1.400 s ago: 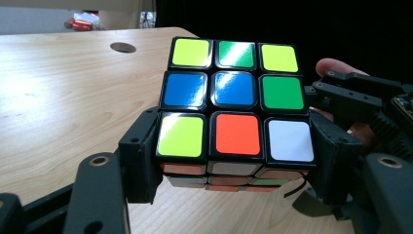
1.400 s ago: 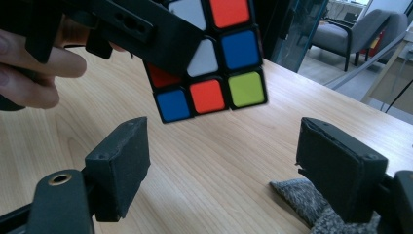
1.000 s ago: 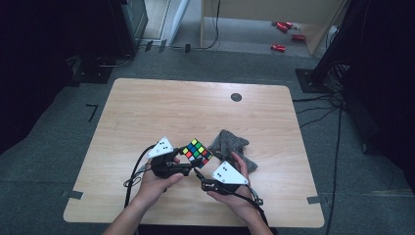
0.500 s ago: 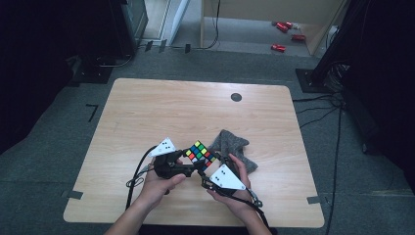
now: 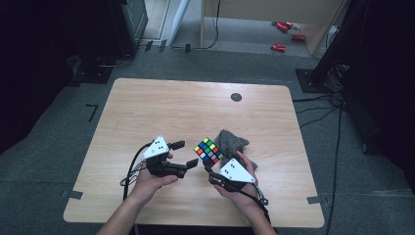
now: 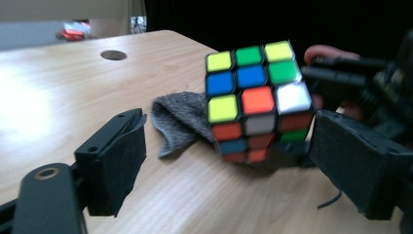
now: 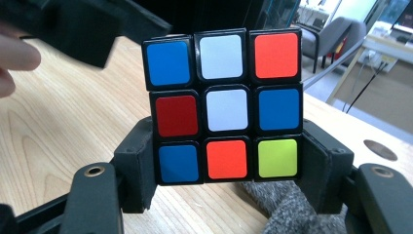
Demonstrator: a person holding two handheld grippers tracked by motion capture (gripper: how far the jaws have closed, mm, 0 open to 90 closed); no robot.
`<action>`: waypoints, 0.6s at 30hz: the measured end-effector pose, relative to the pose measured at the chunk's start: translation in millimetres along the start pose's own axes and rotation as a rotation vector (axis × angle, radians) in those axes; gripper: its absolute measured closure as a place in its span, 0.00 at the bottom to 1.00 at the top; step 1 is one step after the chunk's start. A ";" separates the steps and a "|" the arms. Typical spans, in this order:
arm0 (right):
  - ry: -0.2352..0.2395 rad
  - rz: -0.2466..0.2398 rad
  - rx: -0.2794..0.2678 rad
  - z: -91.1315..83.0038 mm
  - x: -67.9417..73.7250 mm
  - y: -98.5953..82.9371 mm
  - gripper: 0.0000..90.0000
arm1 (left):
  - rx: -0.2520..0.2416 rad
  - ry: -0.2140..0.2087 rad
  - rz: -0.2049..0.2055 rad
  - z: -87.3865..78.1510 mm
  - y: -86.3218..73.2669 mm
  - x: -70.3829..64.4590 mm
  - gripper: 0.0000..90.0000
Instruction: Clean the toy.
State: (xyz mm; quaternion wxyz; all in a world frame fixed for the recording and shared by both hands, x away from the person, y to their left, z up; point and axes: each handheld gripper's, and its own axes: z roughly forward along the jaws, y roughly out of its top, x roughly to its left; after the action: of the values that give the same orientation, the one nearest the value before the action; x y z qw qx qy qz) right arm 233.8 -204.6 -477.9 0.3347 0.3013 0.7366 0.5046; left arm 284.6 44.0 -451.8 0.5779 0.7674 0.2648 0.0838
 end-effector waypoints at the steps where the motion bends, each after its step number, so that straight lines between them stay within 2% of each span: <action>1: 0.005 0.017 0.004 -1.1 -2.2 0.4 0.38 | 0.004 0.003 0.027 0.4 -1.2 -0.8 0.16; 3: 0.019 0.048 0.004 -2.7 -6.3 1.9 0.38 | 0.019 0.023 0.105 2.1 -3.9 -4.8 0.14; 5: 0.048 0.099 0.005 -4.5 -9.2 4.0 0.38 | 0.024 0.031 0.153 3.9 -6.0 -8.7 0.14; 8: 0.092 0.143 0.009 -5.8 -11.5 7.7 0.38 | 0.030 0.061 0.233 7.2 -9.6 -14.7 0.14; 11: 0.117 0.181 0.018 -7.1 -11.2 10.8 0.38 | 0.042 0.098 0.292 9.8 -13.3 -18.2 0.14; 14: 0.146 0.231 0.033 -8.5 -11.4 14.1 0.38 | 0.045 0.116 0.330 11.2 -16.3 -19.5 0.14; 18: 0.171 0.270 0.045 -9.5 -10.9 17.4 0.38 | 0.046 0.137 0.391 12.8 -19.4 -22.9 0.14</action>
State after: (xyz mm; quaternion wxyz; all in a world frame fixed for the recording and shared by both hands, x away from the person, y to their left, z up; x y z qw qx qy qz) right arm 234.5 -212.8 -456.8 0.1929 0.3610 0.7263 0.5523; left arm 264.9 25.3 -469.9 0.5135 0.8098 0.1514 0.2402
